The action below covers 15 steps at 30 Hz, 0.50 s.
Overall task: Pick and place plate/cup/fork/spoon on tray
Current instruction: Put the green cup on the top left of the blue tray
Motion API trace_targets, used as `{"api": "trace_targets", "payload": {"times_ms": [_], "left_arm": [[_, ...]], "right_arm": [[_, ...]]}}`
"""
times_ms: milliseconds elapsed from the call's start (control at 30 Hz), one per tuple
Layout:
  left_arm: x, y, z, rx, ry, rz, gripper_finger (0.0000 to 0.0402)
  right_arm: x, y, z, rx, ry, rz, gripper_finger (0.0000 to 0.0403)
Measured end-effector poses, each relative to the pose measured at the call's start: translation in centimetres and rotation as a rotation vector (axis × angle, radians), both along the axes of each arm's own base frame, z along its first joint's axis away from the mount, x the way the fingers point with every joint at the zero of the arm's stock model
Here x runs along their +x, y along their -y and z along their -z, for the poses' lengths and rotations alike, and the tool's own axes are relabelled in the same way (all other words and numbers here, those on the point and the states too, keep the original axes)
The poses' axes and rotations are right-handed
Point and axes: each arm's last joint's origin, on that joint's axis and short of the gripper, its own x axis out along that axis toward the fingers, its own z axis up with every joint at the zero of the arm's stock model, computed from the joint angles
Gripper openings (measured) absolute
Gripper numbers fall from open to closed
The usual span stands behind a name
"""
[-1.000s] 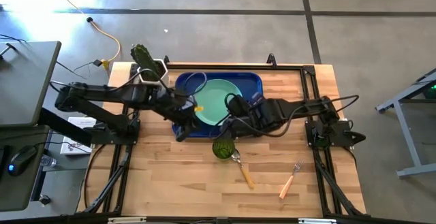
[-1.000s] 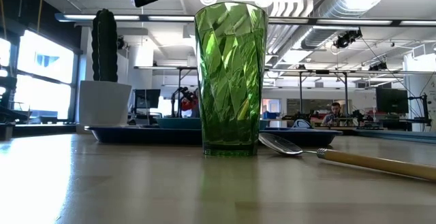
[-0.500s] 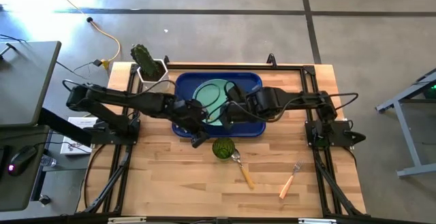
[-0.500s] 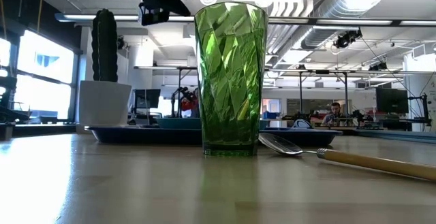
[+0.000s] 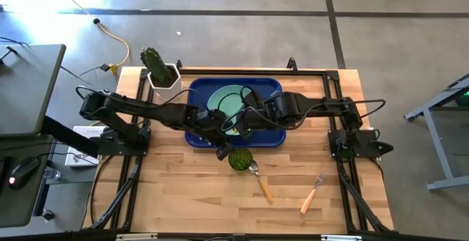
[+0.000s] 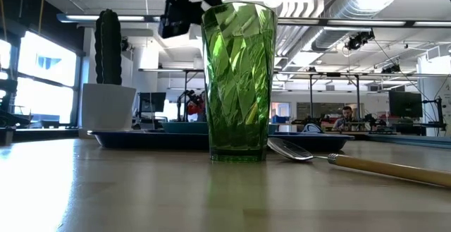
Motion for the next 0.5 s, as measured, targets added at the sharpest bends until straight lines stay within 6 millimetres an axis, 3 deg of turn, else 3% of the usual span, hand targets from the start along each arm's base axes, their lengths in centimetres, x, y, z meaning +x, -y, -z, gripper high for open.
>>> {"api": "trace_targets", "payload": {"times_ms": [500], "left_arm": [[1.3,0.3,2.2,0.035,-0.042,-0.002,0.0122]], "right_arm": [[0.0,0.0,0.0,-0.001,0.000,0.000,0.0122]]}}
